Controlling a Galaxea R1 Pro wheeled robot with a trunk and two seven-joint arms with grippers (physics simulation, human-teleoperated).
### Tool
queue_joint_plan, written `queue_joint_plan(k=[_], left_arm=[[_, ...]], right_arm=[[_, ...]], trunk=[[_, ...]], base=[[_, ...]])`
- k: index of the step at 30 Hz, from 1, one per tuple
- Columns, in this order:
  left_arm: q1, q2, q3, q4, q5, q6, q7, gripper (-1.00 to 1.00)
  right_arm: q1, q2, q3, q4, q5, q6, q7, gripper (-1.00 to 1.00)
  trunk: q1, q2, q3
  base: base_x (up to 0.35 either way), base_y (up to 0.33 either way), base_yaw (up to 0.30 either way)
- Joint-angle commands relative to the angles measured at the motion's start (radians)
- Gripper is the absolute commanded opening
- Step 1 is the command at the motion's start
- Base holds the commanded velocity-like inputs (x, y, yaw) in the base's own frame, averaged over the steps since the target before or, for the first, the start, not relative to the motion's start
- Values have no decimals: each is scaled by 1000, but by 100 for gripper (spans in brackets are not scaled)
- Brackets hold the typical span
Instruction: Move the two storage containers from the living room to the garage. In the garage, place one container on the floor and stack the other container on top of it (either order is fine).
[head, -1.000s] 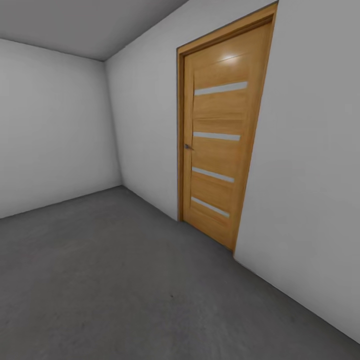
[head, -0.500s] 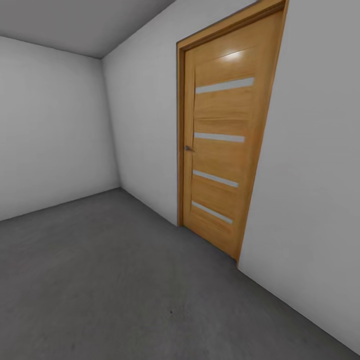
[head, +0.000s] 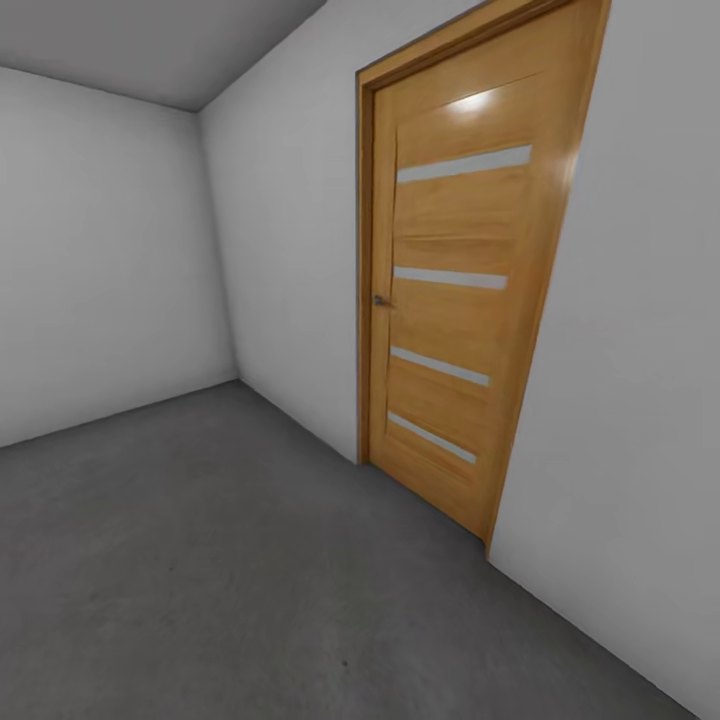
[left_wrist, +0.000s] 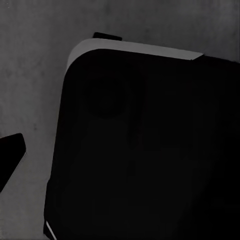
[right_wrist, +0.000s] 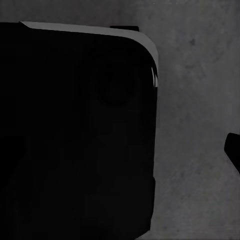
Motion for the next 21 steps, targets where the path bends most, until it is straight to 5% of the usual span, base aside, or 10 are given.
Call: queue_joint_plan(k=[1,21], left_arm=[[0,0,3,-1,5,-2,0,100],[0,0,3,-1,5,-2,0,100]], right_arm=[[0,-1,0,0,1,-5,0,100],[0,1,2,0,8,-9,6,100]], trunk=[[1,0,-1],[1,0,-1]], base=[[324,97,0],[323,99,-14]])
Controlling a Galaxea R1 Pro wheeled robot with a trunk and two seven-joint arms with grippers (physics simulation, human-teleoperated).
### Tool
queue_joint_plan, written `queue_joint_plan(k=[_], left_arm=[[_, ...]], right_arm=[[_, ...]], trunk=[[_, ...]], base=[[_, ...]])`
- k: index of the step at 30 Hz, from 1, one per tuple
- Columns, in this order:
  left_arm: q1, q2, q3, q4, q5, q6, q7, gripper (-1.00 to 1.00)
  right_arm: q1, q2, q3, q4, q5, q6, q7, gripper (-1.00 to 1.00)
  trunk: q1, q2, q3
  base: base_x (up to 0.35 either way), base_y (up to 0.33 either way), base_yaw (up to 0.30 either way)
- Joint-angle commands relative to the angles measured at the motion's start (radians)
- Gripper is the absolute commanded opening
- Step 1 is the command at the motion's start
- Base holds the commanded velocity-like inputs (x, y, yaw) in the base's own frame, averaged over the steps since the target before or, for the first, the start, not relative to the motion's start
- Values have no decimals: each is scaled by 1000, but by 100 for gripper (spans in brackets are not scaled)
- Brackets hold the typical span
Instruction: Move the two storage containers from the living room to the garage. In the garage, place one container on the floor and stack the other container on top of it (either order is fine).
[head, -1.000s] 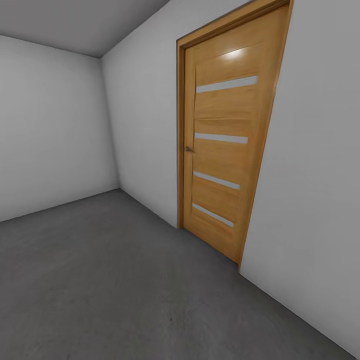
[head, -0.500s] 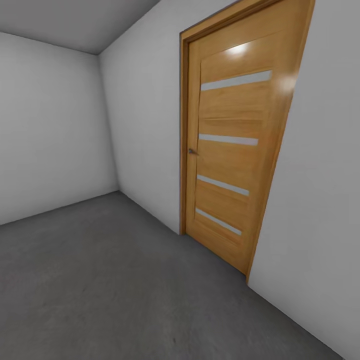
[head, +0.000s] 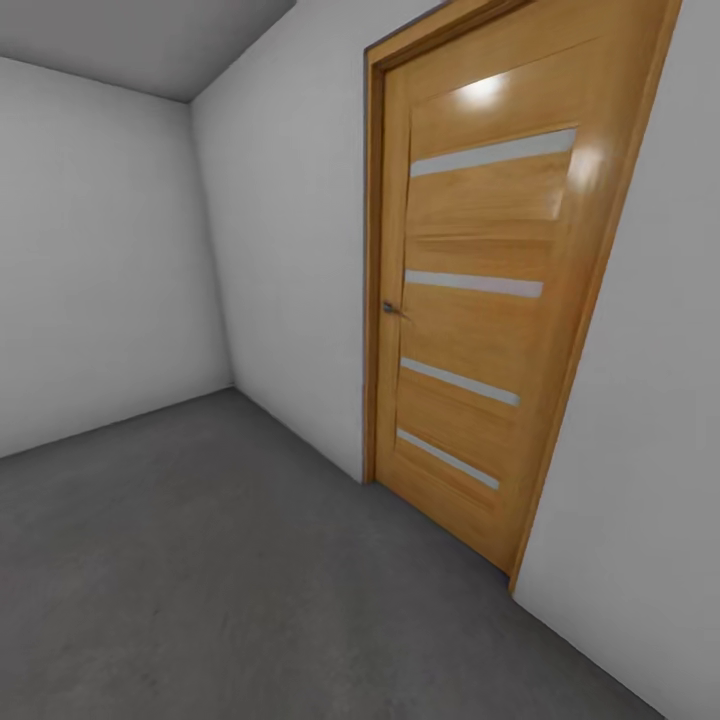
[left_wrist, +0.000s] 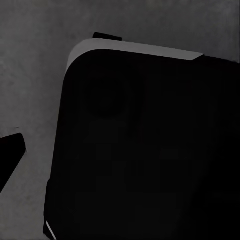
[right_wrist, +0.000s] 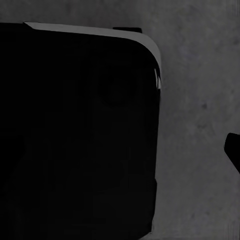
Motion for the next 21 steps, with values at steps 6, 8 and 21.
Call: queue_joint_plan(k=[6,8,21], left_arm=[[1,-1,3,-1,5,-2,0,100],[1,0,3,-1,5,-2,0,100],[0,0,3,-1,5,-2,0,100]], right_arm=[[0,2,1,0,2,-3,1,100],[0,1,1,0,2,-3,1,100],[0,-2,-3,0,-5,-5,-21,100]], trunk=[[1,0,-1],[1,0,-1],[1,0,-1]], base=[[323,99,-212],[323,101,-209],[323,122,-30]])
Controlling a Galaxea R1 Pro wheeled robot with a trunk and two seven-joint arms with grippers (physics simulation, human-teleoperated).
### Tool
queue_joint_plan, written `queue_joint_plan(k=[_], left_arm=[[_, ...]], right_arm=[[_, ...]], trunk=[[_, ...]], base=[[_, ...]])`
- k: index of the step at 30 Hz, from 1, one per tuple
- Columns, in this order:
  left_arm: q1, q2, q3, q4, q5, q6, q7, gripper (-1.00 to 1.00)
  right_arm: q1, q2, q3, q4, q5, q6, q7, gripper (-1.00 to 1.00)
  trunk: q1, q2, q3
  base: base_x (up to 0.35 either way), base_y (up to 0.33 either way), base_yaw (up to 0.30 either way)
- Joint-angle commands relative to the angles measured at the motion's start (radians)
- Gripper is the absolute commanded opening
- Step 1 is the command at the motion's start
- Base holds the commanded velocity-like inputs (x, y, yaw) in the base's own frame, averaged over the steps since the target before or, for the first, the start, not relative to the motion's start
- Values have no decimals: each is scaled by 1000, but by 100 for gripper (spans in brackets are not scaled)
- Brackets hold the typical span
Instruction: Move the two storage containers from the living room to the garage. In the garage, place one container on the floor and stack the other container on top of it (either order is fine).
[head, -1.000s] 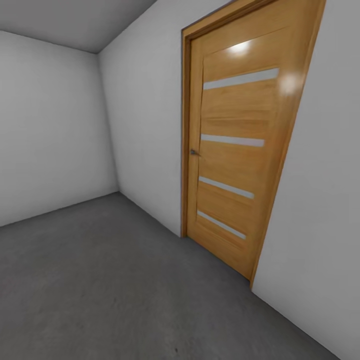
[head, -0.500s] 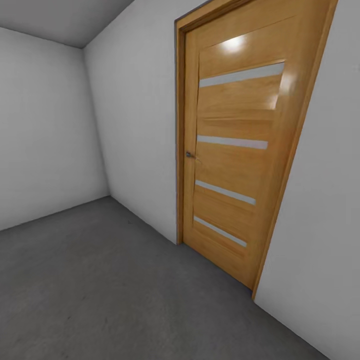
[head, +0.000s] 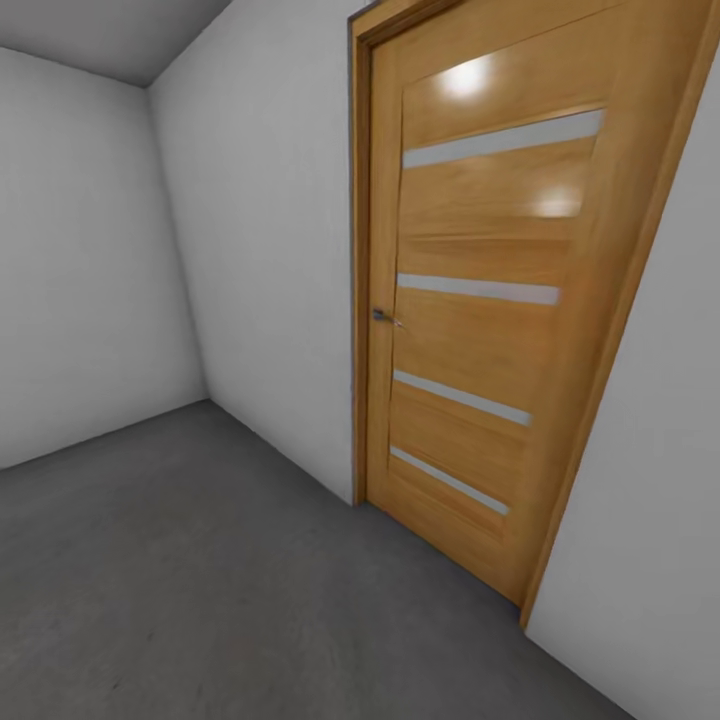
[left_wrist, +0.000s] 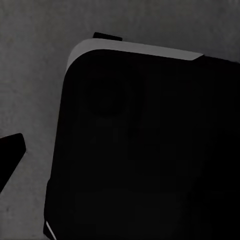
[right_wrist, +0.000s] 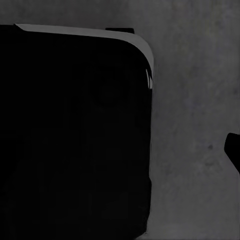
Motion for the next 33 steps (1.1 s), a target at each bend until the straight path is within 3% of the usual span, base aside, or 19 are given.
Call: queue_joint_plan(k=[1,33], left_arm=[[0,0,3,-1,5,-2,0,100],[0,-2,3,-1,5,-3,-1,100]], right_arm=[[0,0,1,0,2,-4,-1,100],[0,3,3,0,8,-4,0,100]], trunk=[[1,0,-1],[1,0,-1]], base=[[323,137,-1],[324,138,0]])
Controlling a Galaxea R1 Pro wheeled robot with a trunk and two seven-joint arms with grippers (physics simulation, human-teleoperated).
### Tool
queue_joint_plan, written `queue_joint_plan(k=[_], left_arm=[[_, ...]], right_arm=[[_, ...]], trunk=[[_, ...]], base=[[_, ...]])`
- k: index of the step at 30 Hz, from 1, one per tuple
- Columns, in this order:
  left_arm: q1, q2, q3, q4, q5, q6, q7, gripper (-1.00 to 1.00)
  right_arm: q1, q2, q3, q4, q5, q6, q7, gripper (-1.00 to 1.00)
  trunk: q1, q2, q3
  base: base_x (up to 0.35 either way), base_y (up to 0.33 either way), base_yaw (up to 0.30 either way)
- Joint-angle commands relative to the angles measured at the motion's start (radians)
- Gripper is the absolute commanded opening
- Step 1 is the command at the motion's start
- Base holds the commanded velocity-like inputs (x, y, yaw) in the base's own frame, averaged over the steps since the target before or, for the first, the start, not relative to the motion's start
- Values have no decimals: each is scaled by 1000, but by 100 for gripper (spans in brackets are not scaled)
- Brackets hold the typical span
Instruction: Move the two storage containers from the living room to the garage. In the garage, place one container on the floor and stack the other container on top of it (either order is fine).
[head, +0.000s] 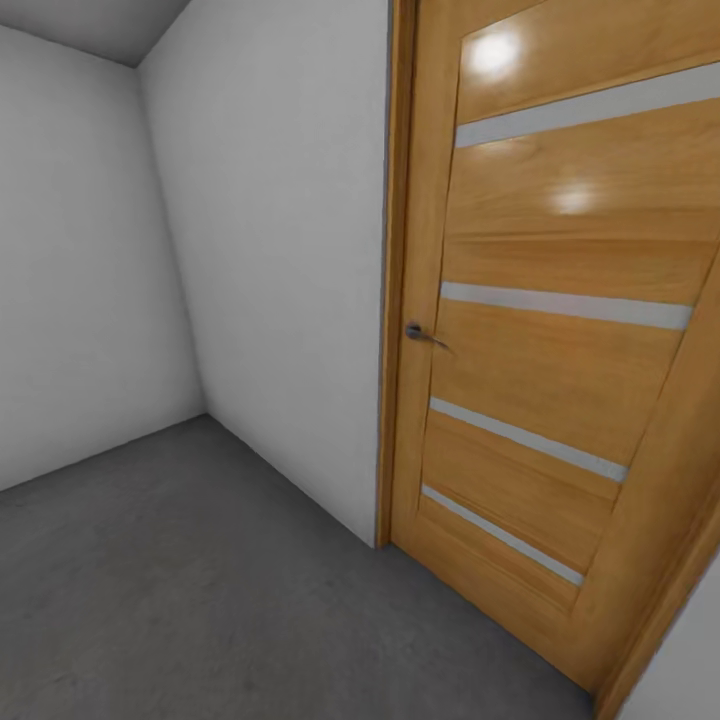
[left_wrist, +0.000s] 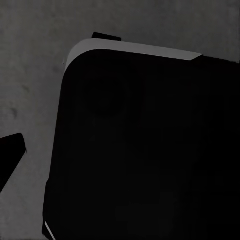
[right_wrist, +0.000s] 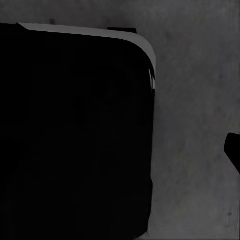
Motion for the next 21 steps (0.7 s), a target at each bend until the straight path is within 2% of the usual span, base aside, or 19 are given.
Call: queue_joint_plan(k=[1,13,21], left_arm=[[0,0,3,-1,5,-2,0,100],[0,0,4,-1,5,-2,0,100],[0,1,4,-1,3,-5,1,100]], right_arm=[[0,0,1,0,1,-4,-1,100],[0,-1,1,0,1,-4,-1,100],[0,2,1,0,1,-4,-1,100]], trunk=[[1,0,-1],[1,0,-1],[1,0,-1]], base=[[324,138,0],[324,138,-9],[324,138,-220]])
